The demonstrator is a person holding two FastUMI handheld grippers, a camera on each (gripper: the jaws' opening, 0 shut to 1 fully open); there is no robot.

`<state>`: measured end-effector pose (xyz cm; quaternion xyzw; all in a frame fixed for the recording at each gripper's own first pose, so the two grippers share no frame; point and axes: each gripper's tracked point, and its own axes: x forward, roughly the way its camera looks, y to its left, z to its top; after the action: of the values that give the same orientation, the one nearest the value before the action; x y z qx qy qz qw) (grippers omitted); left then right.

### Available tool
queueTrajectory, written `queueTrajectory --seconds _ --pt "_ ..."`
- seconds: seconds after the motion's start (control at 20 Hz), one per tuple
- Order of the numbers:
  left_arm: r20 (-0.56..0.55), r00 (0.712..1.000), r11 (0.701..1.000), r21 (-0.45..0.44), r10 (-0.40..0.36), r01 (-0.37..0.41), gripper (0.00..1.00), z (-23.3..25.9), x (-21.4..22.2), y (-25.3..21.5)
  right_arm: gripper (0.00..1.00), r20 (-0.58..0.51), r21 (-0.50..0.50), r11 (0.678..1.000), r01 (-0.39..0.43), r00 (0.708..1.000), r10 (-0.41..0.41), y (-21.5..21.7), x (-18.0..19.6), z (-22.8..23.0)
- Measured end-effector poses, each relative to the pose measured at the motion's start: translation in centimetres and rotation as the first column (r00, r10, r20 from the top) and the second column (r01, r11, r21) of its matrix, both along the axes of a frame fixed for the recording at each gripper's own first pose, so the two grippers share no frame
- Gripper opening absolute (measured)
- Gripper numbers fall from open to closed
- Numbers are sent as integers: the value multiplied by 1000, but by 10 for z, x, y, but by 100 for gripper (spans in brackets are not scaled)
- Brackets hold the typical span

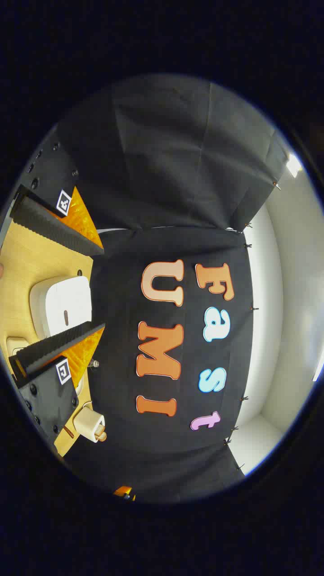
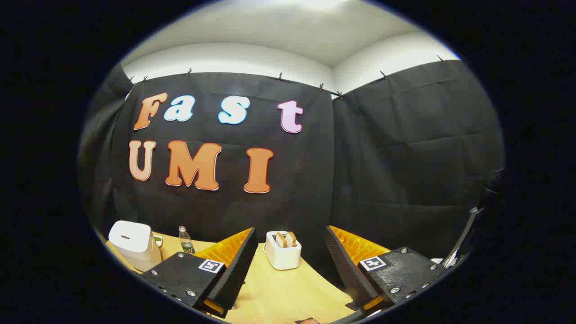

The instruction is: Close the left gripper, press the button to open the rice cooker; take a wooden spoon from the chopstick holder with the right hand, scoop a spoonful of rice and pour it into the rice cooker, then put the wooden spoon back into the chopstick holder.

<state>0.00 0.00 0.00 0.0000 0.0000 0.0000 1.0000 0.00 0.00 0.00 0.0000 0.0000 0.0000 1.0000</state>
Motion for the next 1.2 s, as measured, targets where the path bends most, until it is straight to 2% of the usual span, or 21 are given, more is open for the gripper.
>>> queueTrajectory --seconds 0.25,0.3,0.5,0.7,0.75,0.8,0.95,1.0,1.1,1.2 --pt "44 998 999 5 36 -36 97 18 5 41 95 -1 22 999 -37 999 37 31 -14 10" --pt "56 998 999 12 42 -43 99 24 6 45 95 -2 22 999 -36 999 36 34 -15 9" --pt "56 998 999 29 28 -30 100 22 7 44 96 5 7 1000 -19 1000 19 30 -20 14" --pt "63 998 999 22 22 -23 99 24 7 44 96 2 35 999 -11 1000 11 25 -25 17" --pt "63 998 1000 19 17 -18 99 24 7 43 100 2 35 999 -7 1000 7 24 -25 18" --pt "61 998 1000 16 13 -14 100 25 7 42 96 3 34 999 -1 1000 1 22 -24 19" --pt "49 999 1000 0 -3 3 100 22 6 42 96 7 27 1000 -2 1000 2 22 -24 21" --pt "44 999 1000 -5 -9 9 100 22 7 41 99 6 26 1000 -6 1000 5 24 -25 20" --pt "37 999 1000 -9 -17 17 100 22 7 41 96 2 21 1000 -5 1000 5 25 -25 18" --pt "31 999 1000 4 -14 14 100 21 8 42 100 -6 19 1000 -3 1000 3 24 -25 16"
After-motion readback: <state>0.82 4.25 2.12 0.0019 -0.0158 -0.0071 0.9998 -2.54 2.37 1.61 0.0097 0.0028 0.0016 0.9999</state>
